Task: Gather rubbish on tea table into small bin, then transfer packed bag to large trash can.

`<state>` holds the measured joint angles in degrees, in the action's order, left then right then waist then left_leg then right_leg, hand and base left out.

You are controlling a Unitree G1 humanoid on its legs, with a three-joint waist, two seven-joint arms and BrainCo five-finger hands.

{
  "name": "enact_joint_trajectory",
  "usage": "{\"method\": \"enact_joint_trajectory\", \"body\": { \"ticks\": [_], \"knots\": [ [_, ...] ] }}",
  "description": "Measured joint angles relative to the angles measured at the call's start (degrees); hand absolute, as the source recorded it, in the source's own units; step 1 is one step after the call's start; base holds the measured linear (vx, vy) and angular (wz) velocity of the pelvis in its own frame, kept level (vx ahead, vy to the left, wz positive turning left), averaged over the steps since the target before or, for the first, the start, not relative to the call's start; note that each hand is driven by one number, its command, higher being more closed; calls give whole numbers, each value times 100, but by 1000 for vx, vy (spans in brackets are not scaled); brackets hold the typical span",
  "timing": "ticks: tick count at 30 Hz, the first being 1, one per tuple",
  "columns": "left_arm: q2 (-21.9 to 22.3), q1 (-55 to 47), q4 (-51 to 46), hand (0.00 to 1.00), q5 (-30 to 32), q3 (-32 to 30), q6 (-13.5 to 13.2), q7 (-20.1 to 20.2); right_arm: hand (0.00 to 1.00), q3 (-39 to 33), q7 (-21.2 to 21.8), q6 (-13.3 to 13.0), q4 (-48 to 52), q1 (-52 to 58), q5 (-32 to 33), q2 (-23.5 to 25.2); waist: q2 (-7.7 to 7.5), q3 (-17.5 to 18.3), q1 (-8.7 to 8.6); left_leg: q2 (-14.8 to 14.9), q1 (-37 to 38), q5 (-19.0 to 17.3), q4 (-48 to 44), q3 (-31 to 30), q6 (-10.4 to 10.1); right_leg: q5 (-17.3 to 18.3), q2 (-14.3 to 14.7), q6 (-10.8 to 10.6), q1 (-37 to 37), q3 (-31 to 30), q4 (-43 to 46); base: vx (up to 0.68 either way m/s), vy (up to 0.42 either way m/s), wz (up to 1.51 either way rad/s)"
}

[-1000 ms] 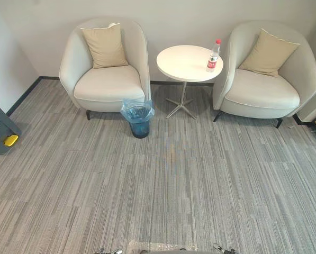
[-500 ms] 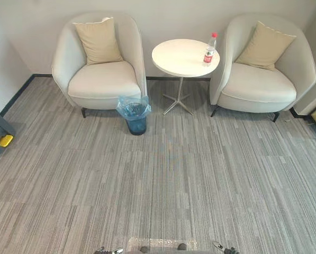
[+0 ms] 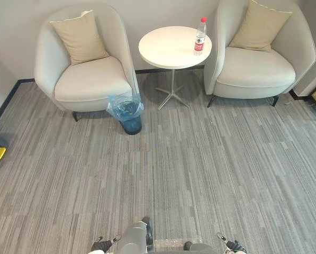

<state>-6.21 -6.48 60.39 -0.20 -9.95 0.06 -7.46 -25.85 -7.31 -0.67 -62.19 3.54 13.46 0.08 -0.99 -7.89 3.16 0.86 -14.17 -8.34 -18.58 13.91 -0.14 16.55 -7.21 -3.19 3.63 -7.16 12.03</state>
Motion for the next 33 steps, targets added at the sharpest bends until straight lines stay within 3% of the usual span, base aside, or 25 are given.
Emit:
{"method": "enact_joint_trajectory", "body": {
  "ticks": [2, 3, 4, 5, 6, 8, 12, 13, 14, 15, 16, 18, 19, 20, 21, 22, 24, 26, 28, 30, 31, 32, 33],
  "knots": [
    [1, -3, 2, 0, -1, -14, 5, -14, 0, 28, 14, 14, 38, 27, -14, -7, -39, 25, 51, -128, 464, -163, 86, 207, 147, 28, -98, -79, -139, -99, 831, 410, 183, -40],
    [3, -7, -10, 0, -2, -7, 18, -9, 0, 59, 29, 11, 64, 42, -13, -14, -49, 70, 25, -170, 675, -231, 211, 263, 181, -33, -117, -235, -387, -80, 1485, 390, 165, -33],
    [-7, 15, -16, 0, 7, -2, 22, -5, 0, 165, 51, 2, 117, 42, -15, -26, -51, 92, 5, -201, 922, -278, 359, 295, 208, -230, -128, -621, -800, -42, 2494, 442, 174, -22],
    [-20, 50, -15, 0, 5, -3, 28, -5, 0, 217, 61, -17, 226, 51, -11, -4, -58, 87, -27, -216, 1145, -337, 475, 294, 214, -321, -169, -789, -1200, 92, 3457, 349, 116, -15],
    [-20, 88, -14, 0, -1, -2, 33, -6, 0, 236, 63, -26, 298, 63, -10, -2, -58, 83, -39, -216, 1339, -382, 564, 293, 193, -318, -196, -758, -1453, 268, 3962, 329, 73, -9],
    [3, 200, -13, 0, -12, -6, 36, -8, 0, 265, 66, -38, 468, 73, -14, 2, -4, 35, -49, -192, 1908, -390, 905, 270, 184, -164, -330, -429, -1962, 872, 4574, 324, 5, -6],
    [139, 323, -18, 0, -118, -13, 18, -5, 0, 313, 90, -50, 510, -1, -52, 7, 22, 4, -130, 31, 2487, -390, 1083, 228, 183, -67, -361, -84, -2330, 1640, 3398, 332, -133, 19],
    [256, 352, -14, 0, -123, -11, 18, -3, 0, 334, 102, -53, 509, -31, -71, 1, 21, 8, -168, 59, 2584, -394, 1177, 154, 177, -236, -328, -23, -2423, 1663, 2764, 307, -217, 39],
    [339, 335, -17, 0, -115, -23, 18, 2, 0, 361, 107, -54, 492, -41, -163, 9, -38, 37, -224, 19, 2684, -439, 1259, 15, 84, -805, -241, 42, -2421, 1546, 1925, 285, -196, 40],
    [266, 346, -14, 0, -114, 0, 7, 23, 0, 380, 120, -59, 446, -34, -220, 40, -215, 65, -254, -90, 2728, -503, 1259, -141, -46, -1304, -222, 136, -2393, 1409, 1437, 381, -257, 8],
    [355, 403, 80, 0, -158, -43, -16, 3, 0, 345, 143, -77, 353, -161, -223, -36, 27, -11, -214, 116, 2835, -570, 1246, -350, -160, -1143, -44, 206, -2355, 1446, 1652, 360, -263, -24],
    [592, 379, 111, 0, -163, -144, -32, 5, 0, 339, 164, -85, 315, -179, -220, -135, 254, 88, -227, 317, 2804, -554, 1039, -409, -190, -890, 148, 244, -2330, 1459, 1580, 375, -270, -33],
    [645, 379, 106, 0, -151, -219, -33, 8, 0, 313, 163, -93, 312, -196, -224, -136, 324, 74, -239, 440, 2654, -550, 638, -446, -198, -800, 257, 309, -2198, 1492, 1518, 395, -297, 1],
    [641, 380, 73, 0, -150, -298, -36, 19, 0, 271, 152, -93, 276, -189, -218, -134, 315, 39, -276, 606, 2257, -541, -413, -641, -286, -665, 343, 259, -1933, 1569, 1349, 312, -259, 21],
    [645, 383, 4, 0, -153, -390, -33, 18, 0, 267, 148, -85, 278, -158, -217, -134, 312, 19, -284, 761, 1819, -356, -1446, -804, -541, -608, 399, 252, -1680, 1624, 1190, 320, -250, 29],
    [656, 367, -67, 0, -155, -458, -34, 17, 0, 296, 123, -76, 278, -109, -218, -141, 315, -12, -231, 903, 1395, -285, -2423, -921, -656, -543, 472, 333, -1406, 1676, 1045, 248, -173, 18],
    [682, 350, -264, 0, -169, -473, -56, 13, 0, 449, 63, -63, 260, -84, -216, -178, 309, -30, -88, 1089, 643, -331, -3589, -901, -692, -461, 570, 433, -883, 1744, 775, 264, -140, 0],
    [683, 362, -390, 0, -175, -454, -93, 14, 0, 456, 36, -39, 224, -89, -210, -176, 288, -46, 4, 1073, 166, -474, -3301, -574, -592, -420, 581, 362, -476, 1740, 427, 262, -59, -11],
    [684, 364, -438, 0, -222, -418, -107, 7, 0, 458, 24, -26, 223, -106, -209, -169, 278, -51, 30, 851, -40, -509, -2133, -322, -510, -410, 555, 248, -239, 1666, 179, 279, 56, -15],
    [683, 362, -424, 0, -222, -397, -105, -1, 0, 453, 19, -25, 219, -137, -210, -160, 273, -52, 44, 516, -39, -285, -617, -343, -449, -362, 518, 246, -106, 1542, 30, 339, 140, -34],
    [669, 374, -395, 0, -231, -358, -114, -6, 0, 394, 17, -29, 150, -154, -216, -168, 263, -49, 87, 367, 122, 353, 208, -414, -378, -308, 537, 179, -6, 1354, -55, 398, 192, -64],
    [590, 419, -344, 0, -204, -345, -131, -1, 0, 321, 7, -19, 4, -181, -218, -124, 129, -14, 170, 214, 321, 489, 414, -306, -204, -277, 437, 124, 92, 1119, -157, 421, 192, -61],
    [510, 426, -315, 0, -201, -279, -131, 1, 0, 265, 7, -13, -18, -222, -219, -47, 51, 37, 158, 139, 356, 389, 429, -251, -125, -286, 362, 102, 172, 1054, -226, 550, 198, -55]
  ]
}}
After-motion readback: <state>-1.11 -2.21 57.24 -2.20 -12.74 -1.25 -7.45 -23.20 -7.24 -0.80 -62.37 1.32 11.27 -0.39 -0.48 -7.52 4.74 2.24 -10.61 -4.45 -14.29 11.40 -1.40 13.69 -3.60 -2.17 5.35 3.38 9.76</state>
